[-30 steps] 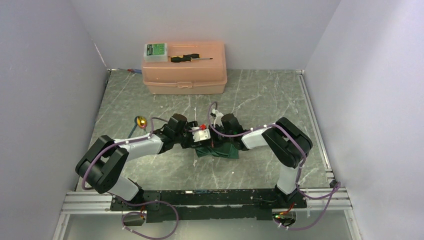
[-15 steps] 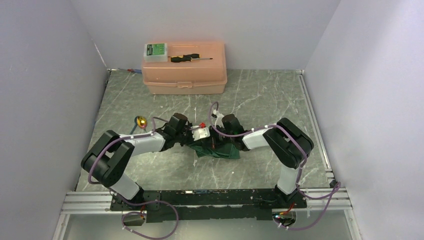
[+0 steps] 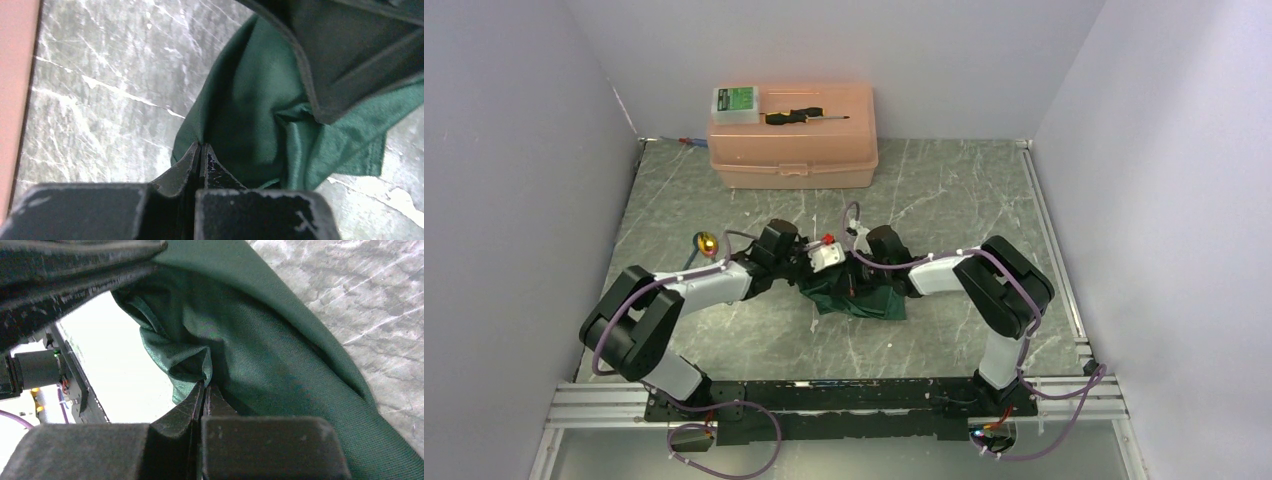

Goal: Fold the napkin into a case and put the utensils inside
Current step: Pick up the top corner of the smaller rectangle folded napkin from the center of the board.

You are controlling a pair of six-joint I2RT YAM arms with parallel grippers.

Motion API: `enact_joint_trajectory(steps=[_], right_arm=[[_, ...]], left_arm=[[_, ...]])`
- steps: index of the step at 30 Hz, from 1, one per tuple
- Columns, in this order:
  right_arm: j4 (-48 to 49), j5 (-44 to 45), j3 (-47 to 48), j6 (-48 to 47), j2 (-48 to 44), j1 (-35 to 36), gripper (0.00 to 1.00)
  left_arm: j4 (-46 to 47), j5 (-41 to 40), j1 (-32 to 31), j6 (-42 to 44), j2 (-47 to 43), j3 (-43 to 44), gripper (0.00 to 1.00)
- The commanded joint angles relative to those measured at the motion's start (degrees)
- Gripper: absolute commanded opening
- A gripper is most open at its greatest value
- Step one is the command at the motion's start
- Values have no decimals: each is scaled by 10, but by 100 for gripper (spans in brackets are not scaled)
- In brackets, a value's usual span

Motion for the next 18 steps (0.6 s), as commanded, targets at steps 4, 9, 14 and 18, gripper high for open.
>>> enact_joint_trajectory(steps=[4,9,14,18], right_arm=[[-144,11,54,-15,-10,-2,0],[-146,-5,70,-18,-24,3,0],[-110,-32,69,-4,-29,2,0],[-62,-54,65,21,-35,-1,0]], left_arm=[[19,36,1,45,-32,-45,3],[29,47,-5,48,-34,-53,3],[37,44,-7,43,-37,-56,3],[35,41,-7,44,-37,-56,3]])
